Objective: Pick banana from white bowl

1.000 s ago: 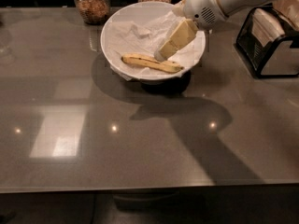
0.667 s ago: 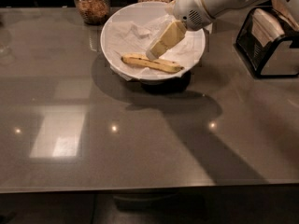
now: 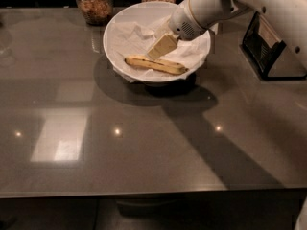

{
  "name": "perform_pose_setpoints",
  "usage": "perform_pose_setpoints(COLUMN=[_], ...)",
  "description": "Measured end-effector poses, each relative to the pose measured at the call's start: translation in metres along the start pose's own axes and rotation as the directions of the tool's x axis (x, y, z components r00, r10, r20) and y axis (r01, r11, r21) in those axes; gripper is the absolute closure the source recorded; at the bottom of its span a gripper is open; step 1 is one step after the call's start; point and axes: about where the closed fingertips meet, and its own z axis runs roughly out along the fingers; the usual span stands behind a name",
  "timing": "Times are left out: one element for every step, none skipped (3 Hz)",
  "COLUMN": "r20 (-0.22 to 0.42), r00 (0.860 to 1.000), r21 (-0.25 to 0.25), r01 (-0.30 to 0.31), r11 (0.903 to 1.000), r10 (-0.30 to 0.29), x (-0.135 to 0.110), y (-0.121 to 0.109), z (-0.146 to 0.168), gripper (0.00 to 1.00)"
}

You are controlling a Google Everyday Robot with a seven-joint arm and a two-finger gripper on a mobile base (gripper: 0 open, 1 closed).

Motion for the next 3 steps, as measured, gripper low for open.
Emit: perform_pose_setpoints(r20=[-0.034, -0.060, -0.083], r00=[0.999, 0.997, 0.994], r21=[-0.021, -0.027, -0.026], r01=[-0.031, -0.053, -0.072], r11=[0.9993, 0.9982, 0.9971], r10=[0.030, 0.051, 0.069], x=[0.016, 0.028, 0.040], y=[0.001, -0.002, -0.006], z=[0.017, 0.029, 0.037], gripper=[0.40, 0.40, 0.40])
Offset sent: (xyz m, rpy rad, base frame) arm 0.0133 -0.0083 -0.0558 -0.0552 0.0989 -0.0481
